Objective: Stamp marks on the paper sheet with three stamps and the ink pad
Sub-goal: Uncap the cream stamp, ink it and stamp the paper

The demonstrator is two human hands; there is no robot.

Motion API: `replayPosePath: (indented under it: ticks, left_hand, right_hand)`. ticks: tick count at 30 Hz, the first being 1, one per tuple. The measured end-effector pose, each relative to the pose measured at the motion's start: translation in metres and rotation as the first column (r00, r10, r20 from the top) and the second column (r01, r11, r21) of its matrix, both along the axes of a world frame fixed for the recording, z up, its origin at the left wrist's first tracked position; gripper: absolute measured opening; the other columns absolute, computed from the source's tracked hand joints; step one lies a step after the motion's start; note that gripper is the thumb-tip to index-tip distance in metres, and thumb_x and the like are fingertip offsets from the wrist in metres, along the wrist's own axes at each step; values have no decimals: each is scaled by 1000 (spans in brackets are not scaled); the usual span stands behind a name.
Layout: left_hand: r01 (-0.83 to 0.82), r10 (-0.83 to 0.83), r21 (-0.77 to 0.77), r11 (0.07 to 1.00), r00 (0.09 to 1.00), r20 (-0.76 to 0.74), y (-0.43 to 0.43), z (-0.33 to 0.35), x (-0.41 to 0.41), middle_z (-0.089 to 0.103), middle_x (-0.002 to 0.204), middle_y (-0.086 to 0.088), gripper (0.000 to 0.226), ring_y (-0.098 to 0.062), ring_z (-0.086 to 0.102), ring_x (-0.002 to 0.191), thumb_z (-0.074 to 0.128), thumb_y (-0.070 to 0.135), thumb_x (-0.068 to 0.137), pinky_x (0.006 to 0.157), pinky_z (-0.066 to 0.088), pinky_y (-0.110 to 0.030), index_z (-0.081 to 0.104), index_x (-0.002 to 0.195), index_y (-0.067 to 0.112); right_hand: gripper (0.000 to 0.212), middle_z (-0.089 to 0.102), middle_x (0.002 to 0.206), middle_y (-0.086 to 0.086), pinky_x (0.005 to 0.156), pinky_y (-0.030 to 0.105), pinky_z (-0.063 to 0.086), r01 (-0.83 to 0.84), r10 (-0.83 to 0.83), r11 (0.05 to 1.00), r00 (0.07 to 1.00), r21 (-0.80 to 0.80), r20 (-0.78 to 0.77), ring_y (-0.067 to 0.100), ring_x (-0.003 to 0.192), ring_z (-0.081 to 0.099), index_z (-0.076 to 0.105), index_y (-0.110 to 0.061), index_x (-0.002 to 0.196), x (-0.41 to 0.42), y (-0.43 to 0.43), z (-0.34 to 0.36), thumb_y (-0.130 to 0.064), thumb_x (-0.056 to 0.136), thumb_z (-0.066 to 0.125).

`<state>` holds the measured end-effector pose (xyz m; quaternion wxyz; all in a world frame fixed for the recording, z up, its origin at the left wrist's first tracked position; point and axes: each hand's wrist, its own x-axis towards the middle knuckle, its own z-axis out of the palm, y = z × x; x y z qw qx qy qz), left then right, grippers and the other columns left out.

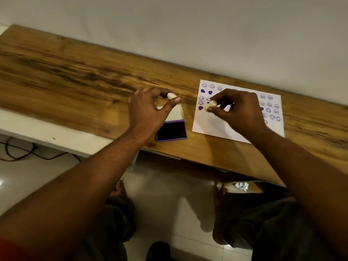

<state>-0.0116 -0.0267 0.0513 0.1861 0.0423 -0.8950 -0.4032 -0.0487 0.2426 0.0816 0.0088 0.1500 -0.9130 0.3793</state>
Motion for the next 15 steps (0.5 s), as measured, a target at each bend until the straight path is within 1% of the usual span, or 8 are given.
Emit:
replayPosePath:
  ticks: [3, 6, 8, 9, 11, 12, 14, 15]
  left_hand:
    - [67, -66, -11, 998, 998, 18, 20, -2, 1, 73, 110, 18, 42, -10, 60, 110, 65, 72, 88, 94, 51, -53, 78, 108, 37]
    - [128, -128, -49, 990, 992, 5, 41, -1, 7, 72, 109, 18, 40, -11, 61, 108, 67, 70, 88, 93, 50, -52, 77, 109, 38]
    - [181, -180, -101, 978, 984, 15, 54, -1, 12, 73, 113, 16, 42, -13, 61, 109, 66, 71, 87, 95, 47, -50, 77, 111, 37]
    - [214, -212, -121, 969, 977, 31, 61, -1, 14, 73, 118, 14, 44, -14, 60, 112, 66, 71, 87, 95, 47, -49, 77, 113, 37]
    - [288, -283, -137, 948, 957, 59, 74, -1, 17, 72, 124, 9, 46, -15, 60, 117, 68, 68, 88, 95, 49, -49, 77, 117, 33]
    - [322, -316, -138, 937, 947, 64, 80, -1, 19, 72, 124, 8, 45, -15, 61, 116, 70, 65, 88, 93, 51, -49, 77, 118, 31]
    - [376, -367, -149, 915, 927, 82, 91, -3, 22, 73, 123, 7, 44, -15, 64, 114, 74, 61, 88, 91, 53, -46, 77, 118, 28]
    - [398, -386, -162, 903, 917, 100, 95, -5, 24, 73, 124, 7, 45, -15, 65, 114, 74, 61, 88, 91, 54, -43, 76, 118, 28]
  right_hand:
    - [28, 76, 86, -16, 63, 3, 44, 161, -160, 986, 987, -32, 11, -4, 74, 72, 79, -24, 101, -8, 49, 9, -34, 78, 92]
    - [26, 78, 87, -10, 68, 14, 53, 284, -284, 959, 959, -16, 5, 6, 73, 74, 79, -22, 100, -4, 95, 8, -29, 78, 93]
    - [28, 76, 84, -10, 70, 14, 55, 347, -347, 938, 938, 24, -1, 9, 74, 74, 79, -19, 103, 3, 122, 0, -25, 79, 92]
    - [29, 76, 84, -10, 70, 13, 54, 373, -373, 927, 928, 47, -1, 9, 73, 74, 80, -19, 104, 7, 134, -4, -25, 79, 92]
    - [30, 77, 87, -6, 72, 18, 56, 405, -407, 910, 913, 86, 11, 10, 75, 75, 79, -20, 105, 13, 153, -14, -24, 79, 92]
    - [29, 77, 89, -5, 72, 18, 56, 415, -419, 905, 908, 92, 22, 9, 77, 75, 79, -21, 105, 15, 160, -18, -23, 79, 92]
    - [28, 77, 89, -6, 69, 14, 54, 422, -428, 901, 903, 98, 46, 4, 77, 74, 78, -23, 104, 17, 169, -23, -22, 79, 90]
    - [28, 76, 88, -8, 70, 15, 55, 414, -420, 905, 906, 103, 49, 3, 77, 74, 78, -24, 105, 17, 171, -26, -22, 80, 90]
